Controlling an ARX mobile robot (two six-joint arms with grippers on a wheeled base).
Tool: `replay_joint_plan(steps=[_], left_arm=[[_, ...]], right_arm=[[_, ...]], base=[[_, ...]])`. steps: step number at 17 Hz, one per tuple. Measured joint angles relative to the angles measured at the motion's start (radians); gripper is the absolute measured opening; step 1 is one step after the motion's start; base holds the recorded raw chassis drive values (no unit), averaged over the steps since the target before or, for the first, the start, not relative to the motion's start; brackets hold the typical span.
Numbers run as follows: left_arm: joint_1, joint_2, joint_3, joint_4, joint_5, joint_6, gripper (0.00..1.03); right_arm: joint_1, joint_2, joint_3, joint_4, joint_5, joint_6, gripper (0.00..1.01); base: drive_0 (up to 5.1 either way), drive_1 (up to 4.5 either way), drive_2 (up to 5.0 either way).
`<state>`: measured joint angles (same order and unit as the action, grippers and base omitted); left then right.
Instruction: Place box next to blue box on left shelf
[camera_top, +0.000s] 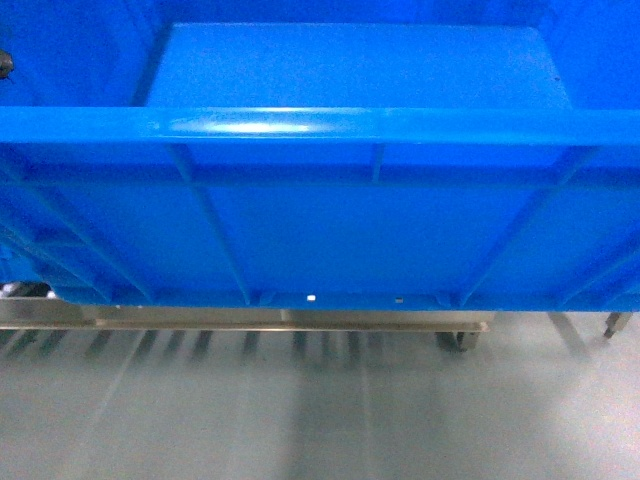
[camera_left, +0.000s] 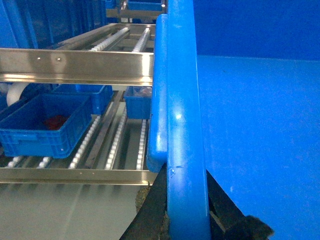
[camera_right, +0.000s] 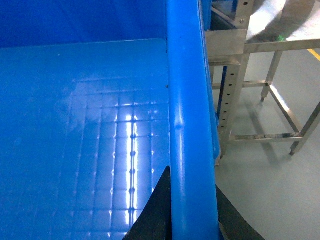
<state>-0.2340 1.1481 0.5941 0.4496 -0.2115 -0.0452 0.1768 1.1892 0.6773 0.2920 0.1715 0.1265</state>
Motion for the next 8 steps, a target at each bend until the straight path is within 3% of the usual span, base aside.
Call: replay_joint_plan(steps=[8], left_arm=[[0.001,0.0,0.0,0.001,-0.001,0.0,0.09]], right_arm=[[0.001,-0.001,0.0,0.003,0.0,0.0,0.08]], base=[[-5.2,2.28,2.3]])
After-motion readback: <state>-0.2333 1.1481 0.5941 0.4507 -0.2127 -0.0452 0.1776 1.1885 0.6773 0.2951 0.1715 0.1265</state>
